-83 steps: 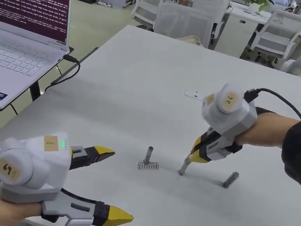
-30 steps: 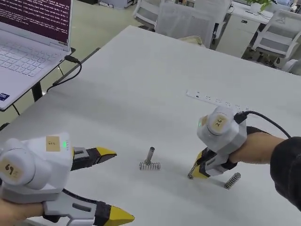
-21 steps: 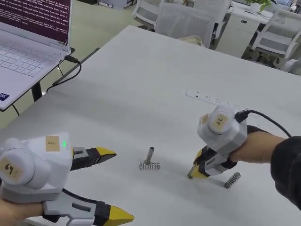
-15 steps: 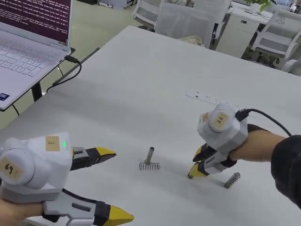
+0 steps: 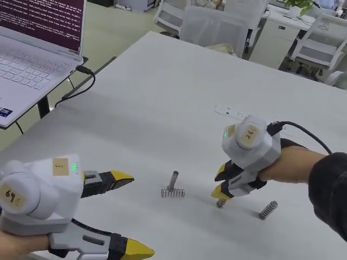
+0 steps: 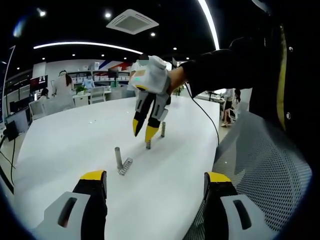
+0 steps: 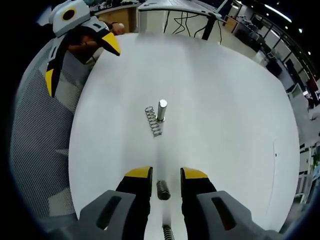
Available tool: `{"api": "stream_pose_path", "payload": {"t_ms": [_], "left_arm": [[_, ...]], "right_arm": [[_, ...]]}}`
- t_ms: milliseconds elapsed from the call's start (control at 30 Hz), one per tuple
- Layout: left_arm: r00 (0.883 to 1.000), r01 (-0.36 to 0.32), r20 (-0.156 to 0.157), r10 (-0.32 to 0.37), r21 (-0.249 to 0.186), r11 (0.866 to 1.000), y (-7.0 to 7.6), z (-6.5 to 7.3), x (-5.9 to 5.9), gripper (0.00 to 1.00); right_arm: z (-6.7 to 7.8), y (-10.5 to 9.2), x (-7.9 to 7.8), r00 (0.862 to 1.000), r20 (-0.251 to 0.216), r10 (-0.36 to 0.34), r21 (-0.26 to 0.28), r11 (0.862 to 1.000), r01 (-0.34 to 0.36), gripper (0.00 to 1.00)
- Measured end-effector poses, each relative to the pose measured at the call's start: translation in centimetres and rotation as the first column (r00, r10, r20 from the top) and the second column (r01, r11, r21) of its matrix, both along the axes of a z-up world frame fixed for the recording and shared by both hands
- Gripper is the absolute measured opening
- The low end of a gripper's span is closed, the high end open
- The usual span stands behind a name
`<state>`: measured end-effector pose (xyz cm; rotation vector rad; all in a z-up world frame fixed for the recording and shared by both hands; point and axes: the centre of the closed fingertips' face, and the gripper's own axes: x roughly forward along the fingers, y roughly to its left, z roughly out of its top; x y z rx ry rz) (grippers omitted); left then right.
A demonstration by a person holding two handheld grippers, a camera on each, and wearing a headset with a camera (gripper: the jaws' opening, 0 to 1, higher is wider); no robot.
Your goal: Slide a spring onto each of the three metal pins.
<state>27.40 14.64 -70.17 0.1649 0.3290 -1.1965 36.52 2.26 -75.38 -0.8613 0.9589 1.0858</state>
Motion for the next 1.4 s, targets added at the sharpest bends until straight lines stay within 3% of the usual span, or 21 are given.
{"api": "stream_pose_path", "payload": {"t_ms": [733,1400], "left_arm": [[1.000,-0.026,-0.006,0.026,0.006,1.000,1.1,-0.2,-0.1,0.76],[0.998,-0.065,-0.012,0.065,0.011,0.998,2.3,-0.3,0.1,0.76]], "right_arm": [[-1.5,5.1,-0.2,0.994,-0.015,0.104,0.019,0.994,-0.104,0.19],[-3.6,6.0,-0.1,0.992,-0.047,0.118,0.008,0.993,-0.118,0.16]]}}
